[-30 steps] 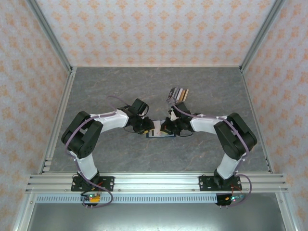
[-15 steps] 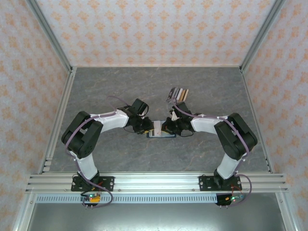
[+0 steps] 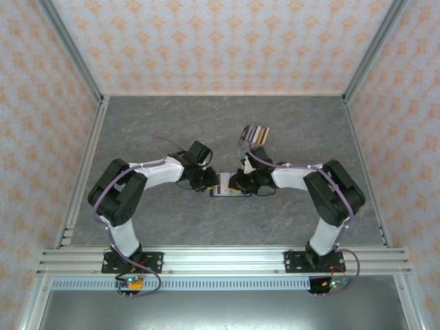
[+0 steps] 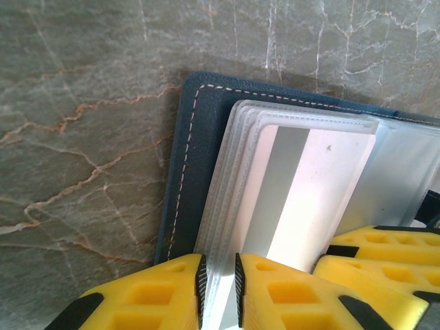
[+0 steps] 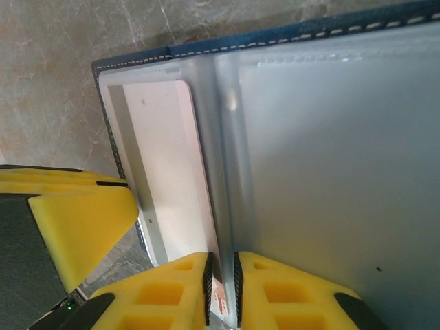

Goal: Take the credit cards out of the card holder

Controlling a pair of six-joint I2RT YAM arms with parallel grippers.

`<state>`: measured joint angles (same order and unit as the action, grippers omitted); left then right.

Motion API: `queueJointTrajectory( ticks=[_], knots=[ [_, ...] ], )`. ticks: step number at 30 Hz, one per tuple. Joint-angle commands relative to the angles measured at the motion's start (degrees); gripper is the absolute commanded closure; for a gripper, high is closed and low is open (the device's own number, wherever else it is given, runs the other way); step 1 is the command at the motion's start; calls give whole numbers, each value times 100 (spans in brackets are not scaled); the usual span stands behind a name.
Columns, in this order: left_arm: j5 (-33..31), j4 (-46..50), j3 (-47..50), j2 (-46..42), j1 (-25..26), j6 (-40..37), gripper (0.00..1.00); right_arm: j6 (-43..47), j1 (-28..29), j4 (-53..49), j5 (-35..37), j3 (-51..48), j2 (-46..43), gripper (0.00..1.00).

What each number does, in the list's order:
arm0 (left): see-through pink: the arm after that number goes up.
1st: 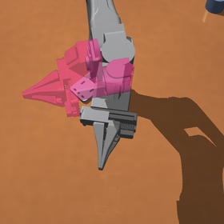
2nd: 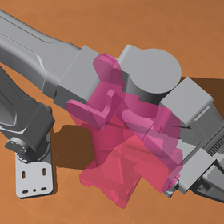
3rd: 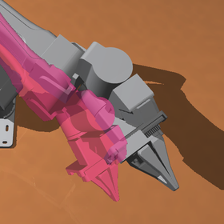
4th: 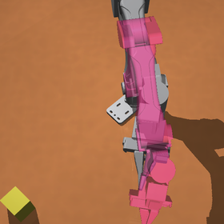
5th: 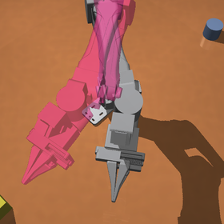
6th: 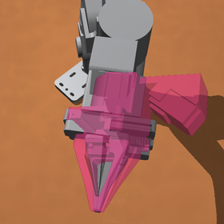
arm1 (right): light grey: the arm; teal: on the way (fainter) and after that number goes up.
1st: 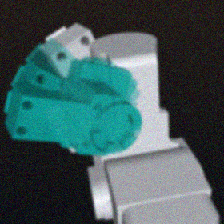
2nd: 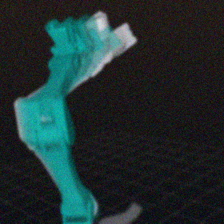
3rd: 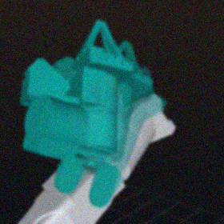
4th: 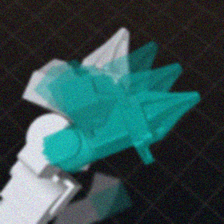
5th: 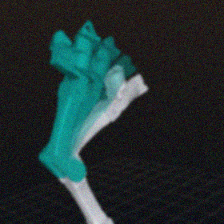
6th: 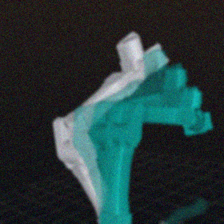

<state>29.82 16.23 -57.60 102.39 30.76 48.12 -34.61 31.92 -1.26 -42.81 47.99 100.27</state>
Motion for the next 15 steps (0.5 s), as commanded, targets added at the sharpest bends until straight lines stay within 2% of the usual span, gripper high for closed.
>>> queueJointTrajectory(
  ticks=[1, 7, 15],
  knots=[
    [23, 110, -8, 36, 33, -57, 79, 103, -24, 89, -95, 53, 111, 81],
    [90, 24, 70, 27, 30, -7, 80, -13, -27, 427, -400, -12, 134, 82],
    [604, -515, 312, -89, 42, 206, 81, -116, -28, 627, -427, -37, 124, 81]
  ],
)
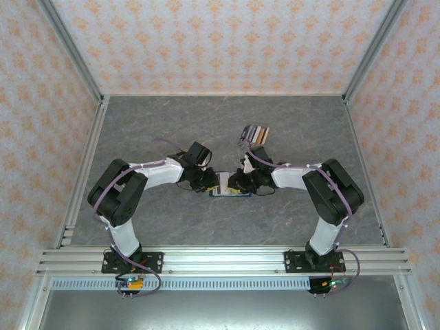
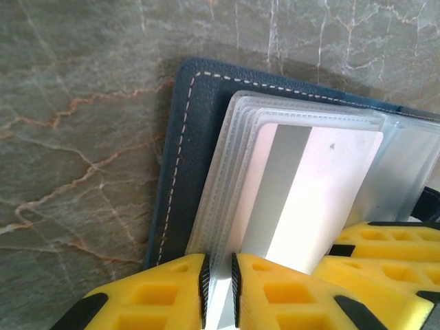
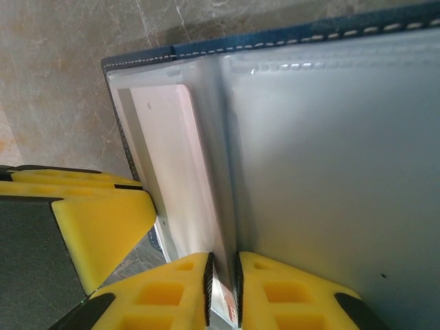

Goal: Take the credit cards out of the card holder

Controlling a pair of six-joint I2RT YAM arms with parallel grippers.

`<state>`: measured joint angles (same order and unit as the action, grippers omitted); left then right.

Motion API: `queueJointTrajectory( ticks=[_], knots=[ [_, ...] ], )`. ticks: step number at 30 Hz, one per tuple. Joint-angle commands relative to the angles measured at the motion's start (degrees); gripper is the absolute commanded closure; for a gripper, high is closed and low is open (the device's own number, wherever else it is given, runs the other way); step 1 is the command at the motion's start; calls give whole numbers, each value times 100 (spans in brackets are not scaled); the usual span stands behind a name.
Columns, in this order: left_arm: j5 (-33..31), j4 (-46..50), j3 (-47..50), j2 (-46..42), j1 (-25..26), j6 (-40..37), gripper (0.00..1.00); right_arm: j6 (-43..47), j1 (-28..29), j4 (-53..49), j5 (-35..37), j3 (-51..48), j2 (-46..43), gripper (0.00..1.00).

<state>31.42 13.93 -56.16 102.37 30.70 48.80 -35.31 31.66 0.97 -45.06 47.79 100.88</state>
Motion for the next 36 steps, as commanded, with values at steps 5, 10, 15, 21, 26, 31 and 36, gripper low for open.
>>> queueJointTrajectory(
  ticks=[5, 10, 15, 21, 26, 31, 36],
  knots=[
    [529, -345, 220, -164, 48, 129, 80, -56, 1, 423, -179, -14, 147, 80],
    [567, -400, 228, -27, 49, 150, 80, -47, 1, 406, -177, -15, 141, 80],
    [375, -273, 203, -15, 42, 100, 82, 34, 5, 300, -112, -23, 77, 85],
    [60, 17, 228, -57, 31, -2, 85, 136, -50, 254, -49, -86, -67, 94],
    [45, 48, 288, -194, -61, -35, 84, 185, -179, 231, -22, -195, -191, 99],
    [40, 192, 236, -308, -112, -140, 84, 296, -226, 98, 57, -243, -306, 99],
    [92, 180, 207, -387, -128, -154, 84, 356, -238, 51, 99, -253, -345, 99]
  ],
)
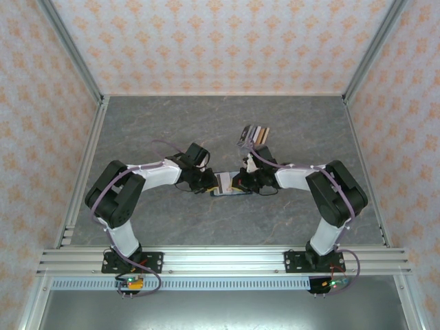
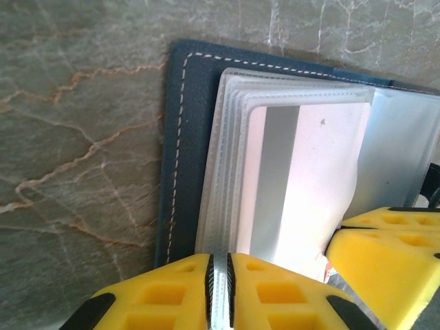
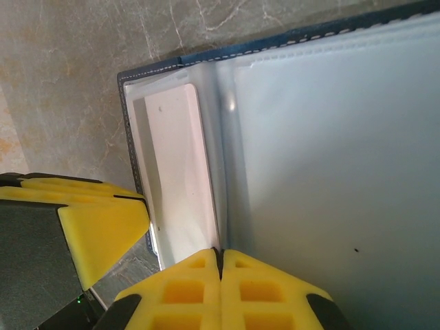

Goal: Take the credit cards out of the card holder

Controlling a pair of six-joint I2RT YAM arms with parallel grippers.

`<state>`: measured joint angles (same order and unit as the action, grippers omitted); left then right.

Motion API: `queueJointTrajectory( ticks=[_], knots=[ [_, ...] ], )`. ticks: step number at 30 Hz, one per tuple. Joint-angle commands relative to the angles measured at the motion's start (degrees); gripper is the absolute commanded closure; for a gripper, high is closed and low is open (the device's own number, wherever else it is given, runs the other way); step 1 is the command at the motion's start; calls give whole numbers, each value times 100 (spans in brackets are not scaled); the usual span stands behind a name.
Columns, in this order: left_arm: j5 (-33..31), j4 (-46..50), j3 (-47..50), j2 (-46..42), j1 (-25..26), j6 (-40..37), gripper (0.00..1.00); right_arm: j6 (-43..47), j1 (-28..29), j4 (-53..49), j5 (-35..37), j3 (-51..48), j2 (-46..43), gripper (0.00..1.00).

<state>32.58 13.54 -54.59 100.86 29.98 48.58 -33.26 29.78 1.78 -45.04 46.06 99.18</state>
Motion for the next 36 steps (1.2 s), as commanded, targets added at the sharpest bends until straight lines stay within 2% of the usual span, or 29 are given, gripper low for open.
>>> queueJointTrajectory(
  ticks=[1, 7, 26, 36],
  knots=[
    [-23, 228, 38, -276, -61, -138, 84, 145, -51, -42, 105, -78, -179, 100],
    [192, -65, 10, -453, -40, -57, 83, 135, -44, -25, 93, -45, -127, 100],
    [310, -214, -171, 152, 48, 45, 82, 56, -46, 41, 19, 9, 24, 97],
    [333, -255, -159, 312, 45, 46, 83, 8, -50, 142, -31, -33, -23, 87]
  ],
)
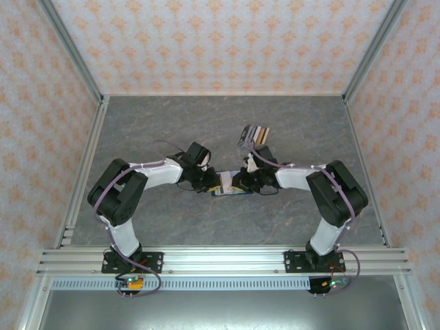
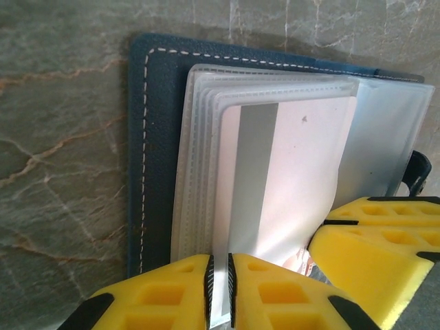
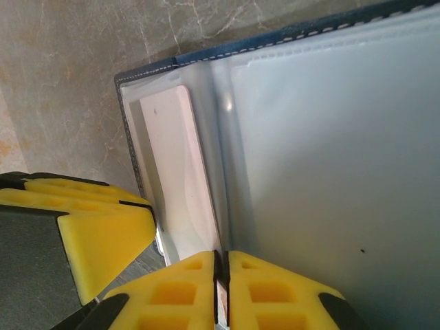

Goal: Take the credit cards out of the card holder

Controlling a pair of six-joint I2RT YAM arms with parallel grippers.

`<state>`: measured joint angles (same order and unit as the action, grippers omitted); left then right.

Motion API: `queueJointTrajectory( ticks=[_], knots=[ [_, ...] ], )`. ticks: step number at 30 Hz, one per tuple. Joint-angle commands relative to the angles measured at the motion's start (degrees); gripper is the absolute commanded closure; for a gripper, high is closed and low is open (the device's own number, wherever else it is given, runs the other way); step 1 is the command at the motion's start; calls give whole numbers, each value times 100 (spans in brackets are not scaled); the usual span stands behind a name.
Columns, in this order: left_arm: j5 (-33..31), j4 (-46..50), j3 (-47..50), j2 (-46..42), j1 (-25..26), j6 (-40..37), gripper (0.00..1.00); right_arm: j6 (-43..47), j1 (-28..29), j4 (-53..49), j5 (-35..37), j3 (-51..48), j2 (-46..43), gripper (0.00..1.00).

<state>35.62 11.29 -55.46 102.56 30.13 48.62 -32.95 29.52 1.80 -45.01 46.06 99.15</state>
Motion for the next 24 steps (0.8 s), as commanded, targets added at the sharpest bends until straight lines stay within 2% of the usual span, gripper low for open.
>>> queueJointTrajectory(
  ticks=[1, 10, 13, 17, 24],
  knots=[
    [29, -24, -57, 149, 32, 50, 84, -40, -17, 174, -50, -48, -27, 87],
    [165, -185, 121, 171, 40, 40, 84, -133, -22, 477, -406, -40, 92, 87],
    [137, -160, 115, 171, 48, 42, 84, -78, -19, 426, -422, -3, 112, 91],
    [-109, 36, 105, 57, 29, 0, 83, 182, -25, -4, 1, 4, -45, 97],
    [-248, 146, 226, -35, -42, -29, 80, 343, -190, -245, 490, -167, -348, 98]
  ],
)
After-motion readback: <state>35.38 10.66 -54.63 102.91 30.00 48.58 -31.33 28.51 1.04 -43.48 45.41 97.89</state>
